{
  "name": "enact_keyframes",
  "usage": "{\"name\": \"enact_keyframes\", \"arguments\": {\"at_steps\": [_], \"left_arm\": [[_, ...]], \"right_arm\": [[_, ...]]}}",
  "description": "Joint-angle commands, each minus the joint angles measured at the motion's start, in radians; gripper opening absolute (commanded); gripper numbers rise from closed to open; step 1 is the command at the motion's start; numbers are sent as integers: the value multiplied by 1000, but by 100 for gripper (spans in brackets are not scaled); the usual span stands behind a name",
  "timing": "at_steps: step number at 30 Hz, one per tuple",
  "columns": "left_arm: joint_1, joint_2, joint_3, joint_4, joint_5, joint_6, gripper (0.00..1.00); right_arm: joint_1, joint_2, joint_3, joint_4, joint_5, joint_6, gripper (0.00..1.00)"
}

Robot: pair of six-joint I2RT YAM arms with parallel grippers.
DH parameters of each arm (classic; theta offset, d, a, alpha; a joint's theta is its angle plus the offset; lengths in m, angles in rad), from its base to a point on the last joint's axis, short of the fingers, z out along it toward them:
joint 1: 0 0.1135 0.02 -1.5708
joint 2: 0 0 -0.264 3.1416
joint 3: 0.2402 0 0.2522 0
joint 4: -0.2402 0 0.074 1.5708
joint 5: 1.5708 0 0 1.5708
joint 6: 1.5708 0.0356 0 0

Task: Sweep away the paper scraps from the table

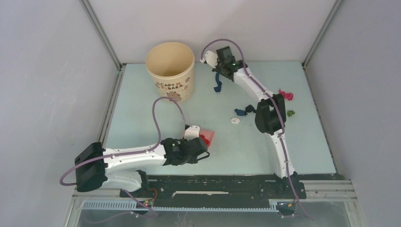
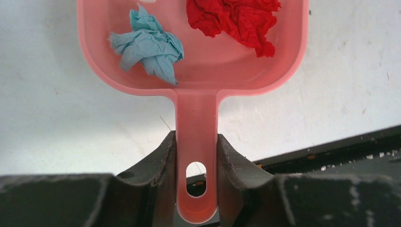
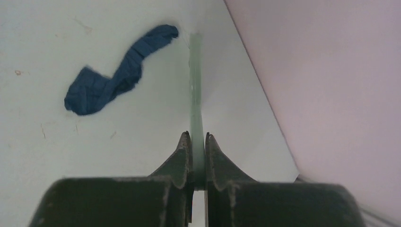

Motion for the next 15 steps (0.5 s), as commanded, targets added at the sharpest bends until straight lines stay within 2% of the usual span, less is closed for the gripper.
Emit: {"name": "enact_keyframes", "arguments": {"at_steps": [1, 5, 11, 15], "left_arm": [[58, 25, 49, 13, 25, 65, 0], [94, 65, 85, -14, 68, 131, 0], [118, 103, 99, -23, 116, 181, 0], [125, 125, 93, 7, 132, 201, 0]], "right_arm": [[55, 45, 9, 166, 91, -193, 0], [103, -2, -89, 107, 64, -151, 0], [202, -288, -533, 209, 8, -126, 0], [272, -429, -709, 161, -48, -55, 0]]}}
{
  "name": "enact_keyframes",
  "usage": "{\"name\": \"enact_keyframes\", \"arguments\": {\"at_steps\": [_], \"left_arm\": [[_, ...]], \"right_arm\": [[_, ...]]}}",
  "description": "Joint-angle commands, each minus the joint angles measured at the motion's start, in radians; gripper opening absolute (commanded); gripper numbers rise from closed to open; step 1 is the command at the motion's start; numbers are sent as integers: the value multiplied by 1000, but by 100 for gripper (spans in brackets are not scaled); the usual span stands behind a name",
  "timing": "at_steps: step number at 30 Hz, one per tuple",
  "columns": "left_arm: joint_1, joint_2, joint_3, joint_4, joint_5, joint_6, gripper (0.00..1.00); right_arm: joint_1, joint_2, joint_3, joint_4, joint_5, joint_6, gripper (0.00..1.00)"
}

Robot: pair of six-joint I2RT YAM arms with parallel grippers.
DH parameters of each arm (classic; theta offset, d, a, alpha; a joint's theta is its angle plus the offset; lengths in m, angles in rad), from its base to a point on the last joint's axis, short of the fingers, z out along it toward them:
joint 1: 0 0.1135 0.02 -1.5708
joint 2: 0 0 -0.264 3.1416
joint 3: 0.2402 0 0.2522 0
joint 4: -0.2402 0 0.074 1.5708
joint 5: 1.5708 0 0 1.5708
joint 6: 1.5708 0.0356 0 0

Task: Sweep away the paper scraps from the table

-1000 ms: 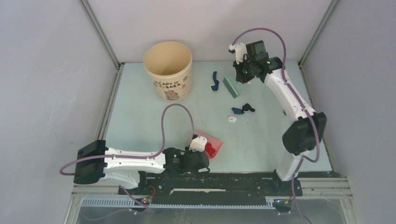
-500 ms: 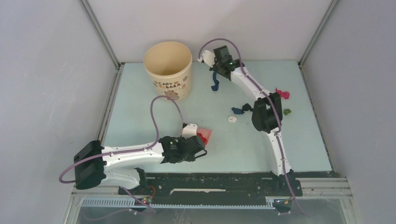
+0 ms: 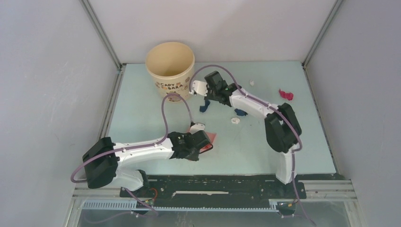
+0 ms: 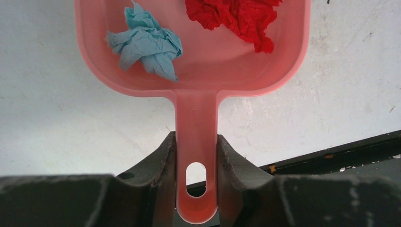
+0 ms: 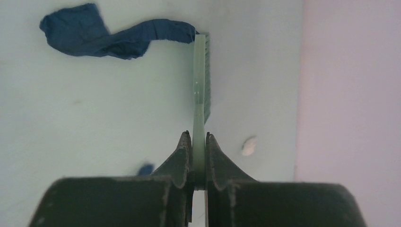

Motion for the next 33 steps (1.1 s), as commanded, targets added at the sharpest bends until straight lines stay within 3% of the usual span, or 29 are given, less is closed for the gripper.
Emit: {"name": "enact_keyframes", "arguments": {"at_steps": [1, 7, 15, 23, 28, 33], "left_arm": [[10, 22, 26, 29, 28, 54, 0], [10, 11, 14, 32, 45, 46, 0], [-28, -228, -94, -39, 64, -57, 0], [-69, -343, -151, -135, 68, -121, 0], [-81, -299, -168, -155, 54, -139, 0], [-79, -218, -164, -118, 29, -138, 0]], "right_arm": [[92, -171, -151, -62, -116, 106, 0], [176, -310, -240, -225, -121, 194, 0], [166, -449, -181, -314, -40, 212, 0], [125, -305, -62, -209, -53, 191, 0], [146, -204, -3, -191, -72, 215, 0], [198, -217, -39, -246, -142, 250, 0]]}}
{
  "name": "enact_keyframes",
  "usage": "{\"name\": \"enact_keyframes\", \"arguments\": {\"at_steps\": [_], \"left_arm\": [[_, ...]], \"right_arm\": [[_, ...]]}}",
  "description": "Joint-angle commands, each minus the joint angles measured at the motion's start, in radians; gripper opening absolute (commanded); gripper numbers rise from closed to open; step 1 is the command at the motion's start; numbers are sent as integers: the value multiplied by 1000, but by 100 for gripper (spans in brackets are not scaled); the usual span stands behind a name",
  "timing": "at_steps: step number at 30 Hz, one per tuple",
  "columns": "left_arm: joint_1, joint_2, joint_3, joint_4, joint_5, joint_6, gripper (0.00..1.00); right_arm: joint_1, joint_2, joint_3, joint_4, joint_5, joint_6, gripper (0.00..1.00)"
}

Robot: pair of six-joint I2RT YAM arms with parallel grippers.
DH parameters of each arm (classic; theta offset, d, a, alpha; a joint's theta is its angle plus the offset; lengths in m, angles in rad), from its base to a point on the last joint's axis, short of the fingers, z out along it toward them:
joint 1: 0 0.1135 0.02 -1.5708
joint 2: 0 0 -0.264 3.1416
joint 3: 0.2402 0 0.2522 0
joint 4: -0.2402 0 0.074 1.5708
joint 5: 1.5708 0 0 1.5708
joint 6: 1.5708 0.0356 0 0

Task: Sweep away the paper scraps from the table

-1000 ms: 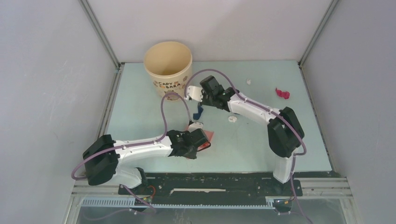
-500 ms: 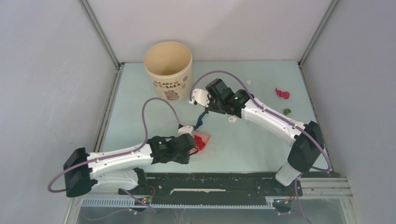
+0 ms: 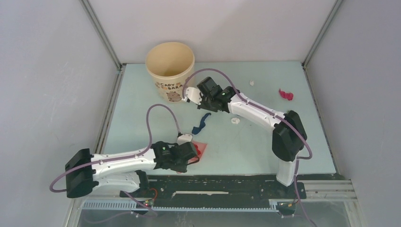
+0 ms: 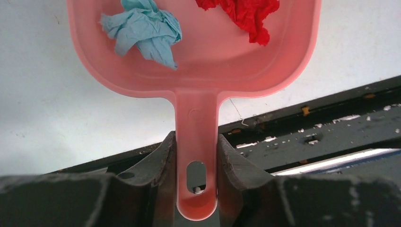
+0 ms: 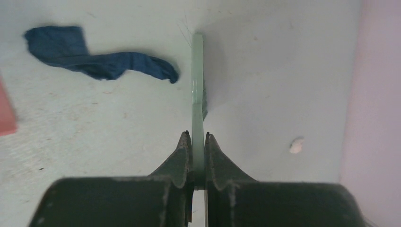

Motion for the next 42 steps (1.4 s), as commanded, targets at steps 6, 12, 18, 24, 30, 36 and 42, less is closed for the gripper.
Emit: {"name": "enact_keyframes", "arguments": {"at_steps": [6, 12, 18, 24, 30, 36, 42], "left_arm": [[7, 215, 90, 80, -63, 13, 0], [15, 310, 150, 109, -79, 54, 0], [15, 340, 175, 127, -104, 73, 0], [13, 300, 143, 224, -135, 136, 0], [12, 318, 109, 374, -177, 218, 0], [12, 370, 121, 437, -179, 246, 0], [8, 376, 156, 410, -157, 269, 0]], "right_arm": [[133, -161, -114, -129, -186, 84, 0], [160, -267, -108, -276, -291, 173, 0], [159, -329, -108, -331, -261, 214, 0], [104, -378, -57, -394, -201, 201, 0], [4, -380, 62, -521, -270, 198, 0], [-155, -401, 150, -560, -274, 156, 0], [-336, -388, 138, -494, -229, 92, 0]]}}
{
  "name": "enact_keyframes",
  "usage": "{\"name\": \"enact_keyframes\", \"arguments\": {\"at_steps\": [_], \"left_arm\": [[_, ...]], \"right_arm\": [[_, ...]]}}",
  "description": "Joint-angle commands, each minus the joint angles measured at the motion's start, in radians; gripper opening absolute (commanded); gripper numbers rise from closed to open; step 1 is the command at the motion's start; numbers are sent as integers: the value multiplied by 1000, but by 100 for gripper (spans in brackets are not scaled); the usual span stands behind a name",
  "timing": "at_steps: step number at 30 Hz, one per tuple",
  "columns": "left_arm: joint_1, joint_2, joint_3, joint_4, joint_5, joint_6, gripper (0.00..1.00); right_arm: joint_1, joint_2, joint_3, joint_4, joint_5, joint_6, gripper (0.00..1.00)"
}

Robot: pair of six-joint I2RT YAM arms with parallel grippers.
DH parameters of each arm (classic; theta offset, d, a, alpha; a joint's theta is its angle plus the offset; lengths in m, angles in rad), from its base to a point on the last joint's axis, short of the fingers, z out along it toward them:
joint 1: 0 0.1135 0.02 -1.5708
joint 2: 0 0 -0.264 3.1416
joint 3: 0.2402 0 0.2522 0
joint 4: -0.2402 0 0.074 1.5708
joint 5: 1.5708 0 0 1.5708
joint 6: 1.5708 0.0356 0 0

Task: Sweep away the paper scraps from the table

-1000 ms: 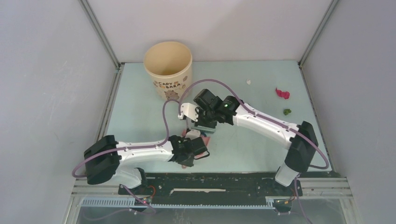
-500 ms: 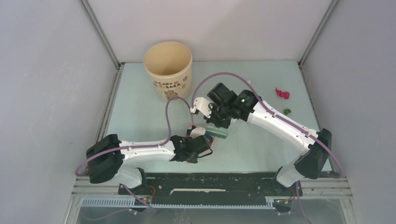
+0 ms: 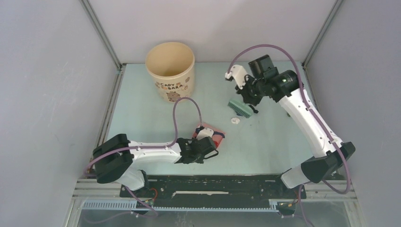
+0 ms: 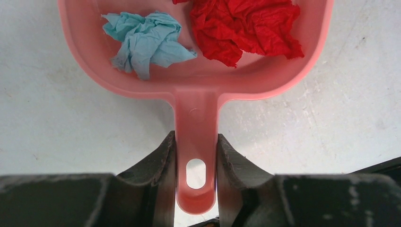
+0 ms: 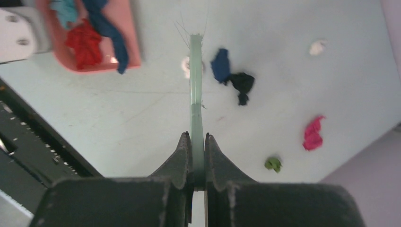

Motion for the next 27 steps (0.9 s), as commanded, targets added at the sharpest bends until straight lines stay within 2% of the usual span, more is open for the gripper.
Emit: {"name": "enact_keyframes", "arguments": {"at_steps": [1, 9, 14, 19, 27], "left_arm": [[-5, -14, 57, 9, -17, 41, 0], [-17, -103, 128, -125, -18, 45, 0], [-12, -139, 271, -283, -64, 76, 0], [43, -131, 431, -377, -61, 121, 0], [171, -70, 671, -443, -27, 225, 0]], "right_arm": [[-130, 1, 8, 57, 34, -59, 0], [-366, 84, -39, 212, 3, 25, 0], [-494, 74, -84, 212, -163, 142, 0], [-608, -25, -239, 274, -322, 225, 0], [-622, -201, -533, 342, -470, 310, 0]]}}
